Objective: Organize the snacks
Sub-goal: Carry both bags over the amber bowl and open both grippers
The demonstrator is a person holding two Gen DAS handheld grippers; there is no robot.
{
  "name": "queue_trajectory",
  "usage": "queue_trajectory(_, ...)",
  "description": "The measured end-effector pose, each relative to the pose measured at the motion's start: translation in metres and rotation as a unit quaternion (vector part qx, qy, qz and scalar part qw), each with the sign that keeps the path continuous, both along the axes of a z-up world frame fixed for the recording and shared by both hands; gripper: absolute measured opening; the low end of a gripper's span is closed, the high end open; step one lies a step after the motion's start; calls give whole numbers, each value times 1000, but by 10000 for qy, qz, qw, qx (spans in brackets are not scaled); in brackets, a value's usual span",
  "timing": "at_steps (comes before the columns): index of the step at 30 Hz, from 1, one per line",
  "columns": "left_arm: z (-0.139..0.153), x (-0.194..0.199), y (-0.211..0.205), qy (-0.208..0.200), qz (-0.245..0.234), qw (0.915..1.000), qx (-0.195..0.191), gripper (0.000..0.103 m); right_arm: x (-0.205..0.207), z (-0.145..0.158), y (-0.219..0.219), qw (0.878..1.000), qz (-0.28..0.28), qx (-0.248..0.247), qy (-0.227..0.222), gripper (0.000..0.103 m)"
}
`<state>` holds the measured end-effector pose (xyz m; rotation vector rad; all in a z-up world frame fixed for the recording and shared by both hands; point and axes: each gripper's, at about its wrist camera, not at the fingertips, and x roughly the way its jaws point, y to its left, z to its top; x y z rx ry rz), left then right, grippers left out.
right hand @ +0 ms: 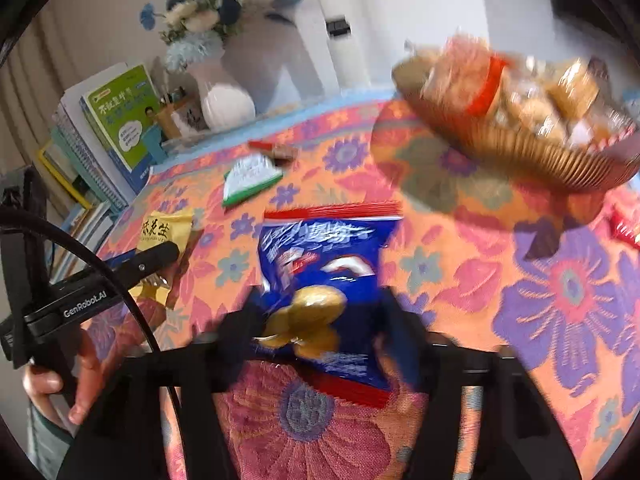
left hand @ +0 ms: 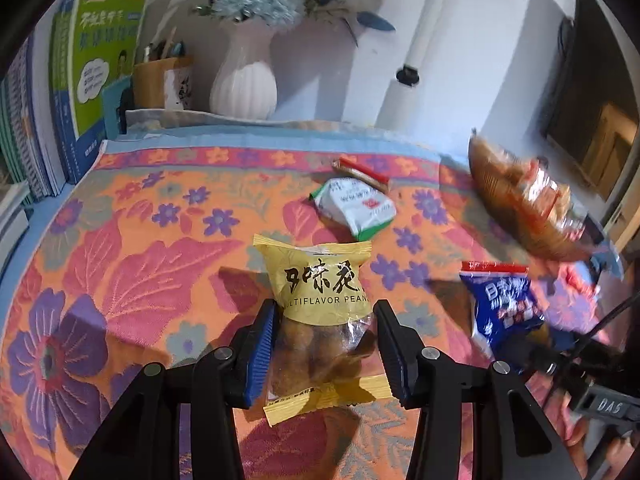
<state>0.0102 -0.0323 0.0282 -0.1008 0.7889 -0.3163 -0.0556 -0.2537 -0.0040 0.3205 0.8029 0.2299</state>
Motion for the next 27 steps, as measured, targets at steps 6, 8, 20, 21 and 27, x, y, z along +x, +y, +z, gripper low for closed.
queue_trajectory(6,-1,-2,0,-8,55,10000,8,47,2,6,33,9955,-31,-939,-111,54)
queue_trajectory(8,1,-3,-2,-44,76,9999,82,47,-7,10,38,9934,26,-1103,-307,49)
queue_trajectory(20,101,8,-81,-781,-917,9921,-359,46,-44,78,-57,9905,-785,63,-1125,44)
queue_trajectory(21,107,13,-93,-795,-1014,9908,-404,46,-44,85,-72,9882,-967,115,-1186,44)
queue_trajectory(27,128,54,-177,-828,-1498,9837,-555,46,-24,124,-152,9683,-1992,-71,-1507,44)
